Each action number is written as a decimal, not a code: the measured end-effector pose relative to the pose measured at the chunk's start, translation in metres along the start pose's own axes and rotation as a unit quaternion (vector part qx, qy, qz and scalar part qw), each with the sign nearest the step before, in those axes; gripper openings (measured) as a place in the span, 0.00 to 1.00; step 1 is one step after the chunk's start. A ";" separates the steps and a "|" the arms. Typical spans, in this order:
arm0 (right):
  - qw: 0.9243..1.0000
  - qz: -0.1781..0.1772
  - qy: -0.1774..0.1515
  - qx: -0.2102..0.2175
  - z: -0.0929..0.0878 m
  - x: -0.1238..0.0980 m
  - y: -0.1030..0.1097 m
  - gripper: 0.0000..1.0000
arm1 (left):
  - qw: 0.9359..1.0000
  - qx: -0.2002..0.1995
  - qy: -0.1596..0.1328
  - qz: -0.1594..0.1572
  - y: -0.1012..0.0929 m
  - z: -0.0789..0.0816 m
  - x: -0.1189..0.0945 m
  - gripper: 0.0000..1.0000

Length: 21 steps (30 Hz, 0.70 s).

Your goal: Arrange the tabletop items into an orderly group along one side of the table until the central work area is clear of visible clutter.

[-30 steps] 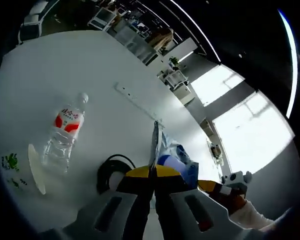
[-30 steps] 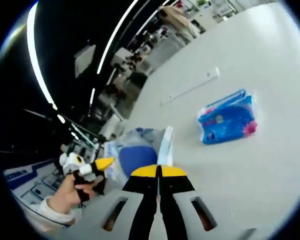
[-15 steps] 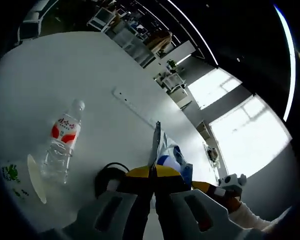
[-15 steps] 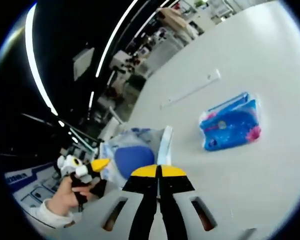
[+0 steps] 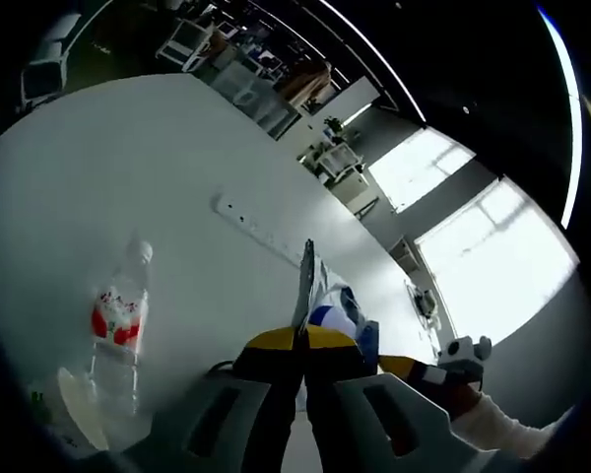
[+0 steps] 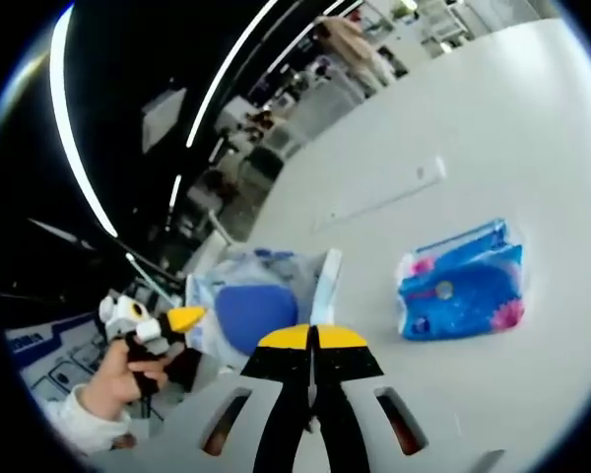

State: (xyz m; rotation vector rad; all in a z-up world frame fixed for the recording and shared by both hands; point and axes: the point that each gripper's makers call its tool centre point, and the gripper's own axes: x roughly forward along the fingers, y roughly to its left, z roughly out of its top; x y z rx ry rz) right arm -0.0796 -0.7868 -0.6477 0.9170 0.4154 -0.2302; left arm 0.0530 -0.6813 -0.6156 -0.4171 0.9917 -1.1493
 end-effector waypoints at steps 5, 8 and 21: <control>1.000 -0.007 0.004 -0.016 0.010 0.013 -0.002 0.00 | 1.000 0.013 0.003 0.009 0.007 0.010 0.008 0.00; 1.000 -0.015 0.010 -0.019 0.010 0.022 -0.008 0.00 | 1.000 0.013 0.006 0.016 0.014 0.012 0.015 0.00; 0.998 -0.041 0.036 -0.018 0.003 0.045 -0.033 0.00 | 0.999 0.000 0.034 0.039 0.042 0.004 0.041 0.00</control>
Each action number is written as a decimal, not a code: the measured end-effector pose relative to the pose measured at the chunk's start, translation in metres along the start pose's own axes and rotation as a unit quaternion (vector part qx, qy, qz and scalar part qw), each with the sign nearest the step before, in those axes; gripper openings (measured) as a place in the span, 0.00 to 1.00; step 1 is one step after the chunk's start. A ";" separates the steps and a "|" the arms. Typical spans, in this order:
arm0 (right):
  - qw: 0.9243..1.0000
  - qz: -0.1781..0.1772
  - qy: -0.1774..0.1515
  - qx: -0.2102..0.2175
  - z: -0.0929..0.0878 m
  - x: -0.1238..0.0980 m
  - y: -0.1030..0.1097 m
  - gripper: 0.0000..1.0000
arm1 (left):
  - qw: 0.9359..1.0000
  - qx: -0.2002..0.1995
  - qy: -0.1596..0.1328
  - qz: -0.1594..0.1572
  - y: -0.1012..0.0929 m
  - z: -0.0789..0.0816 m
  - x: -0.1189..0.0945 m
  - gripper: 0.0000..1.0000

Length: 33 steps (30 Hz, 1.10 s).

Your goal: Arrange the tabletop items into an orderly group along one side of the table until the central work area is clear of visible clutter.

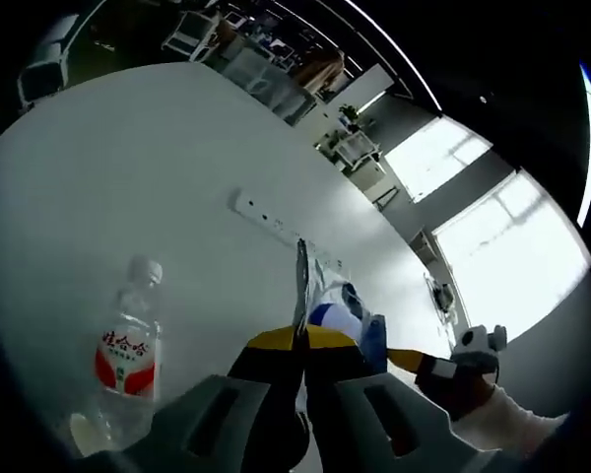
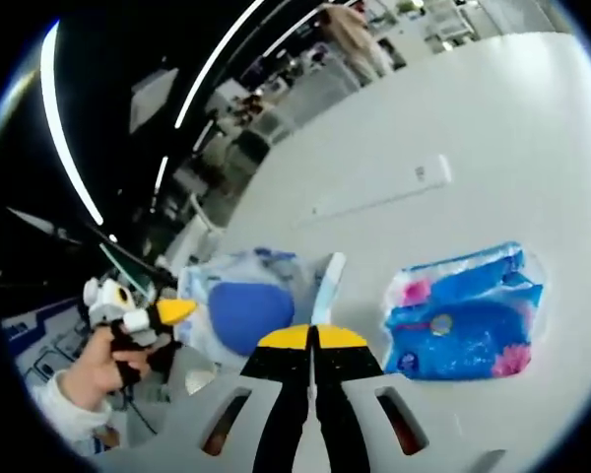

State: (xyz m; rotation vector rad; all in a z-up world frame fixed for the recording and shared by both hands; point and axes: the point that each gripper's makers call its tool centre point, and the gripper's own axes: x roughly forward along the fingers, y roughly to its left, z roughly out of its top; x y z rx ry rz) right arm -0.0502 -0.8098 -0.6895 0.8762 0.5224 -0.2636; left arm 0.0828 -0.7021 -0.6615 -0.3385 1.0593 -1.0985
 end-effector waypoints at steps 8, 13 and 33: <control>1.000 -0.012 0.011 0.004 0.001 0.013 -0.013 0.00 | 1.000 -0.009 0.009 0.003 0.008 0.002 0.022 0.00; 1.000 -0.021 0.019 -0.005 0.000 0.022 -0.020 0.00 | 1.000 -0.007 0.013 0.013 0.016 0.000 0.028 0.00; 0.998 -0.049 0.041 -0.015 -0.013 0.037 -0.037 0.00 | 0.998 -0.009 0.042 0.036 0.042 -0.010 0.052 0.00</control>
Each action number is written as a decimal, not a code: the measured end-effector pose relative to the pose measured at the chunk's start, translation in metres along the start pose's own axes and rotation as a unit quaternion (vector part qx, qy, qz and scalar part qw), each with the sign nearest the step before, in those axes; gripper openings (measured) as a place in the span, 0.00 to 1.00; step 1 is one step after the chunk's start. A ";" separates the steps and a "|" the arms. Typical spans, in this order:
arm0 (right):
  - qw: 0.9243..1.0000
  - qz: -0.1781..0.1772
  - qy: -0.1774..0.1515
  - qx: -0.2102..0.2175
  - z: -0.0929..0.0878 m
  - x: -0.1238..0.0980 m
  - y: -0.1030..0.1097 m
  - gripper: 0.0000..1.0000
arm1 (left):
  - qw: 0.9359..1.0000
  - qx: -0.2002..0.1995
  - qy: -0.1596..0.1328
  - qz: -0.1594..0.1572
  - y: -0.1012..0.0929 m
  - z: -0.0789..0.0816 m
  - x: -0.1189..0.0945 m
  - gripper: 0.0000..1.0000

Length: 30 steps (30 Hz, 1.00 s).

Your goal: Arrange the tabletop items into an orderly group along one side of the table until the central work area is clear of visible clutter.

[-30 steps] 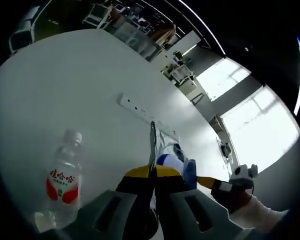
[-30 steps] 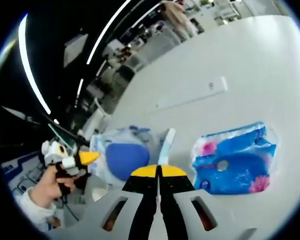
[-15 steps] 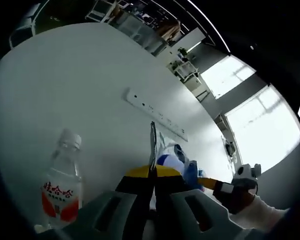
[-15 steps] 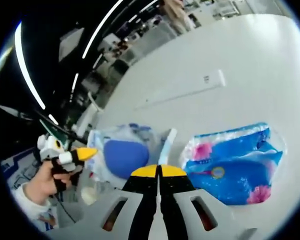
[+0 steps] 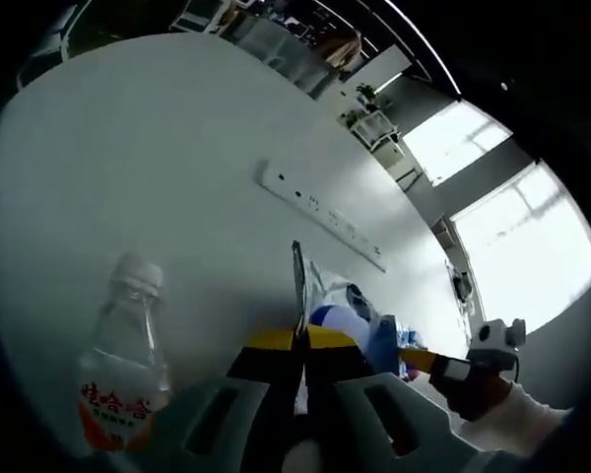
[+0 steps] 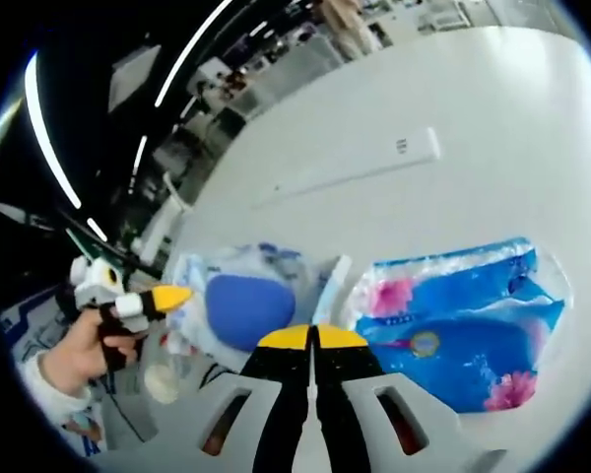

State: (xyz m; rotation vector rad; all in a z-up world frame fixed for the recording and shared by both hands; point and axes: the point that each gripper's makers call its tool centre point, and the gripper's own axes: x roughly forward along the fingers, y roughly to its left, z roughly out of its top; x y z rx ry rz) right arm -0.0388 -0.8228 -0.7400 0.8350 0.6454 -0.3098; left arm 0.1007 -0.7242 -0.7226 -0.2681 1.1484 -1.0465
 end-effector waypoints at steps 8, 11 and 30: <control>1.000 -0.008 0.009 -0.025 -0.001 0.001 0.000 0.00 | 1.000 0.006 0.001 0.004 0.004 -0.001 0.005 0.00; 1.000 -0.008 0.006 -0.018 -0.001 0.003 0.001 0.00 | 1.000 0.015 0.002 0.012 0.008 -0.003 0.006 0.00; 0.999 0.020 -0.018 -0.022 -0.008 -0.025 0.028 0.00 | 0.998 0.047 -0.013 0.027 0.018 0.006 0.001 0.17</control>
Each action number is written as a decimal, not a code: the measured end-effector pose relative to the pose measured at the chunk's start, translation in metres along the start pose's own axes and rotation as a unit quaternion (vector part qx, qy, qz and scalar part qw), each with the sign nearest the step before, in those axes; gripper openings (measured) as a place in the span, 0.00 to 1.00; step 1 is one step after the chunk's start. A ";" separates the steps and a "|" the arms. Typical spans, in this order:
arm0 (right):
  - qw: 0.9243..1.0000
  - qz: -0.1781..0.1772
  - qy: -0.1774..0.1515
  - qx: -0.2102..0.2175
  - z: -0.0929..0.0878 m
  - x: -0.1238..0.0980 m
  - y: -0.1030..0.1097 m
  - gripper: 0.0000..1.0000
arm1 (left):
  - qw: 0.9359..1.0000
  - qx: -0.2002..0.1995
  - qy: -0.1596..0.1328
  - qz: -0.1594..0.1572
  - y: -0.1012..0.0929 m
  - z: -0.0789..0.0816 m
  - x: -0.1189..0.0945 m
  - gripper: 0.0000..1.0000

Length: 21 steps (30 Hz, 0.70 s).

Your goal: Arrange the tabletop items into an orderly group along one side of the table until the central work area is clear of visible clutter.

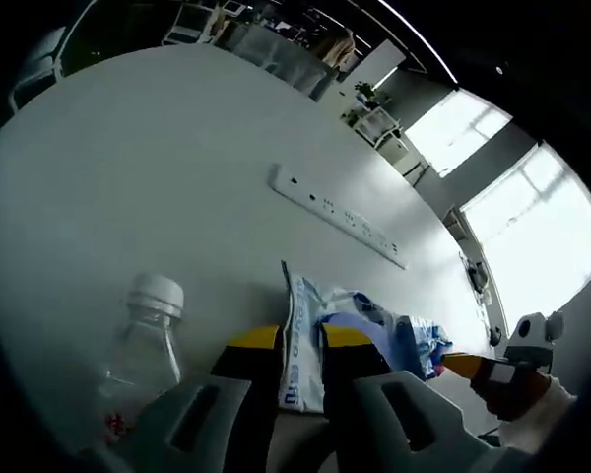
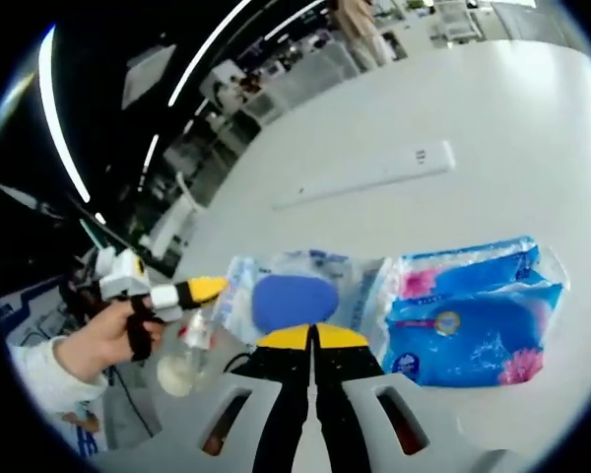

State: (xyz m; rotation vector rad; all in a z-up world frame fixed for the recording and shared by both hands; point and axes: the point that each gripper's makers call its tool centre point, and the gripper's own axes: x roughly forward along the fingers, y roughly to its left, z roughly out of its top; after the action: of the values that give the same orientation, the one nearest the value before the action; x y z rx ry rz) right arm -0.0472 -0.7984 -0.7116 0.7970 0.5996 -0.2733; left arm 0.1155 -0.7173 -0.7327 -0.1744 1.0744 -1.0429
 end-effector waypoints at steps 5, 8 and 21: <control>1.000 0.001 -0.004 0.004 -0.009 -0.014 -0.001 0.00 | 1.000 0.031 -0.002 0.004 -0.001 0.001 -0.008 0.25; 1.000 0.002 -0.005 0.007 -0.014 -0.020 0.000 0.00 | 0.999 0.048 -0.004 -0.002 -0.007 0.002 -0.014 0.33; 1.000 -0.005 -0.031 -0.003 -0.037 -0.064 -0.001 0.20 | 0.993 0.116 -0.015 -0.011 -0.031 -0.008 -0.055 0.59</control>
State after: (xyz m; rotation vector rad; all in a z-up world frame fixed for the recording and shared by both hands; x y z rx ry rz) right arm -0.1140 -0.7711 -0.6945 0.7779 0.5467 -0.3042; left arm 0.0858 -0.6885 -0.6840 -0.0133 0.9182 -1.1731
